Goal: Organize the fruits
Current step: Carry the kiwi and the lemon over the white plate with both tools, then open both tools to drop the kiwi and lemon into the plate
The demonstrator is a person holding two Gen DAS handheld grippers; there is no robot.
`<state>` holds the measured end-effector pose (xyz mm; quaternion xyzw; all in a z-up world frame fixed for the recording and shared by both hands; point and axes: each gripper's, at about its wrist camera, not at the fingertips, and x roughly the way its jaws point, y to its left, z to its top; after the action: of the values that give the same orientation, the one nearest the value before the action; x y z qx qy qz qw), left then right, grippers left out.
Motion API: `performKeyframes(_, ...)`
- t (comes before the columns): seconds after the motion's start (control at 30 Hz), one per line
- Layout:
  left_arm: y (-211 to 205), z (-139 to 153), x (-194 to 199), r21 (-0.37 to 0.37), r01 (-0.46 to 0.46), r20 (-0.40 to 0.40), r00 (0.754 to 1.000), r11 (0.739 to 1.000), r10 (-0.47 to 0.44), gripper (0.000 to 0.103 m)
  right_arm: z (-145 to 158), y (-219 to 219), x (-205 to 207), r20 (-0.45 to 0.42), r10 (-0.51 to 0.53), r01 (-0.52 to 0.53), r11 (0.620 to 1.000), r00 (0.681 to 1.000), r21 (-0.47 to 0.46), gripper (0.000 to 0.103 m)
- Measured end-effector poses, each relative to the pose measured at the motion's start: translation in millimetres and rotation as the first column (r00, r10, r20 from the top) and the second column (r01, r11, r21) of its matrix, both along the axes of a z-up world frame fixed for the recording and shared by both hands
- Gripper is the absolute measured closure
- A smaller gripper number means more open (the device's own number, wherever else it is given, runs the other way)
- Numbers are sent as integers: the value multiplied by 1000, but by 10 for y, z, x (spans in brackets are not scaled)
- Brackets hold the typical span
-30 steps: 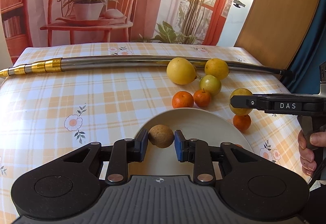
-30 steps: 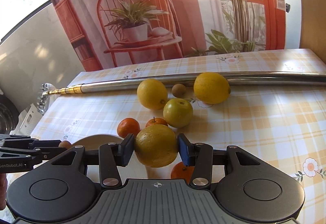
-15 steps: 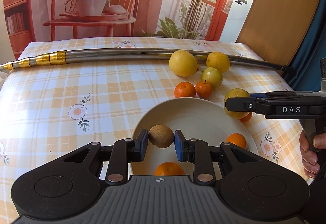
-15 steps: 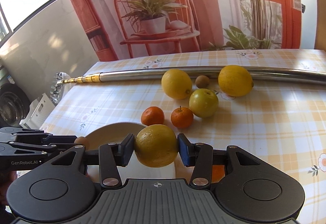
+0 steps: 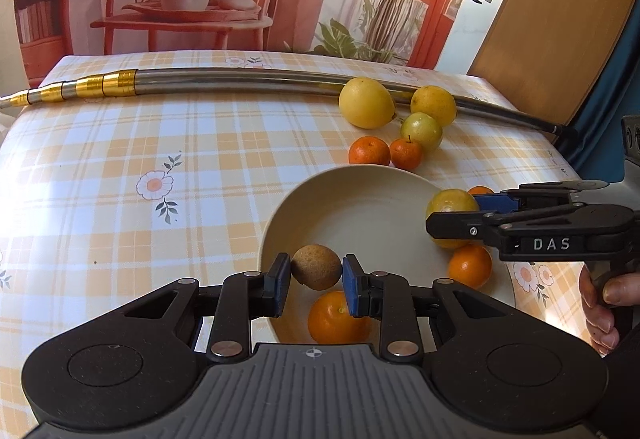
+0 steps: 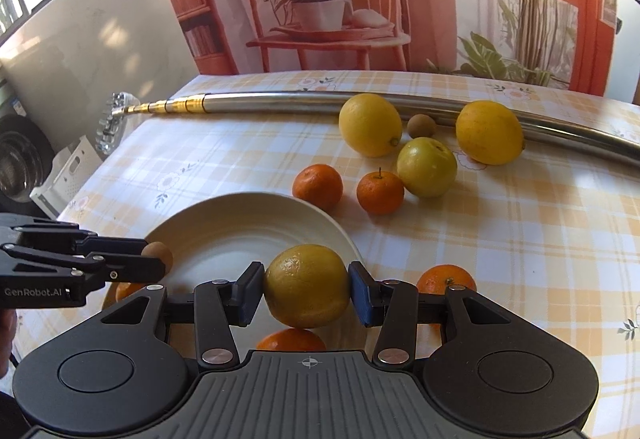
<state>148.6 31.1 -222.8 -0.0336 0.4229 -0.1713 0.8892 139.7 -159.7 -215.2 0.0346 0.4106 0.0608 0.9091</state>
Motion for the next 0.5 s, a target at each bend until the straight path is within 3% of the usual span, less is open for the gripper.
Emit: performKeyframes(0.5,10,-19,-53,25,5,-10,1000,1000,-5,73,-8,24,-72,-38,11,-12,999,999,-39,60)
